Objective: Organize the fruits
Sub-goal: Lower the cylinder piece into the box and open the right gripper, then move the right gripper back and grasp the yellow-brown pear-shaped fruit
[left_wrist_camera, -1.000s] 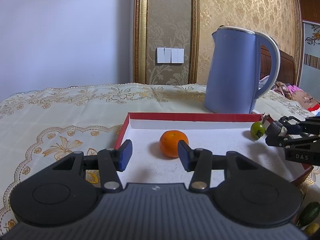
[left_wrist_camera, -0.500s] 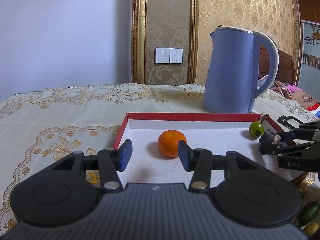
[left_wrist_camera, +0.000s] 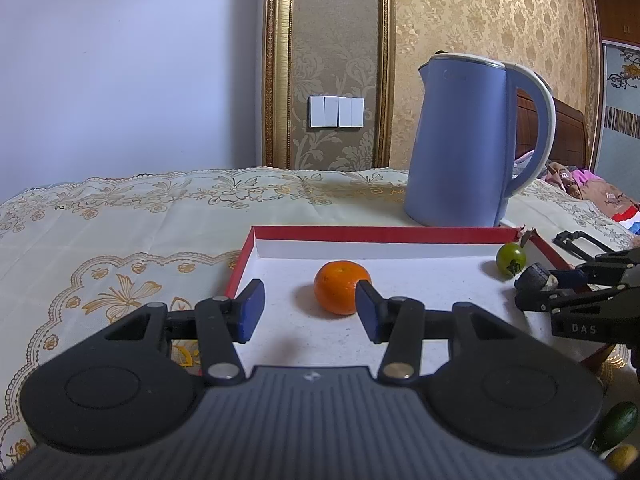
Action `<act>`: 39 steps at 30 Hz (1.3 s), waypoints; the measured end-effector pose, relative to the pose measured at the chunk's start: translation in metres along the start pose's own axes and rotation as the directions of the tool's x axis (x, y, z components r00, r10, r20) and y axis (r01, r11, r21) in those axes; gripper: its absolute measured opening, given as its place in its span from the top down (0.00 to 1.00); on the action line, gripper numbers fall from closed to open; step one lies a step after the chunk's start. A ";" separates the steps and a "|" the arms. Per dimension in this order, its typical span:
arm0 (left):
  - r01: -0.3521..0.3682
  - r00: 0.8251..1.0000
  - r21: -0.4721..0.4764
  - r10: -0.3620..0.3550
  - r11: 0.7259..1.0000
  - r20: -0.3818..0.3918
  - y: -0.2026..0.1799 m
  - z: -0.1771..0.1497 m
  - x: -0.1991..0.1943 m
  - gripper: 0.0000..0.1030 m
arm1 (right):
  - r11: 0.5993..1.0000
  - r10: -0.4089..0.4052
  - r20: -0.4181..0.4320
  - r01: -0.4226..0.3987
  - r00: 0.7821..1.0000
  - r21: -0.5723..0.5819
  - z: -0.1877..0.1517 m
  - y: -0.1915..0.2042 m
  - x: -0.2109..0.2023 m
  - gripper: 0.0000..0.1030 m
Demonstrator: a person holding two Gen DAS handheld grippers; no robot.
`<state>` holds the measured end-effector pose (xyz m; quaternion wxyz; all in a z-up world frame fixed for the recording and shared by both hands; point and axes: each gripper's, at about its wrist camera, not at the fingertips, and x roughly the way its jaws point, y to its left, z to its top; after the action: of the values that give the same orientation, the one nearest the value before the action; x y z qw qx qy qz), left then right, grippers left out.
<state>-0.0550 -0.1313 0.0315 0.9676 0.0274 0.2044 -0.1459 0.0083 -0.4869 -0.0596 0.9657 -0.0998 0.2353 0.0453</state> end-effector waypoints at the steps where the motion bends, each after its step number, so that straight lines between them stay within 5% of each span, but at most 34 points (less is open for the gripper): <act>1: 0.000 1.000 0.000 0.000 1.000 0.000 0.000 0.000 0.000 0.55 | 1.000 0.000 0.000 0.000 1.000 0.000 0.000 0.000 0.000 0.63; 14: 0.002 1.000 0.000 -0.002 1.000 0.000 -0.002 0.001 -0.002 0.54 | 1.000 -0.008 -0.001 0.008 1.000 0.005 0.000 0.001 -0.003 0.58; 20: 0.004 1.000 -0.001 -0.004 1.000 0.001 -0.002 0.001 -0.001 0.54 | 0.999 -0.024 0.053 0.022 0.998 0.026 0.002 0.001 -0.020 0.43; 29: 0.005 1.000 0.012 -0.005 1.000 0.009 -0.004 0.001 -0.001 0.42 | 0.998 -0.036 0.205 0.025 0.978 0.059 -0.020 0.011 -0.117 0.25; 39: -0.022 0.999 0.026 0.021 0.999 0.039 -0.006 -0.002 -0.004 0.22 | 0.998 -0.019 0.192 0.008 0.981 0.060 -0.076 0.041 -0.177 0.18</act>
<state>-0.0611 -0.1357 0.0315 0.9724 0.0393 0.1835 -0.1387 -0.1876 -0.4700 -0.0512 0.9867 -0.0681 0.1415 0.0412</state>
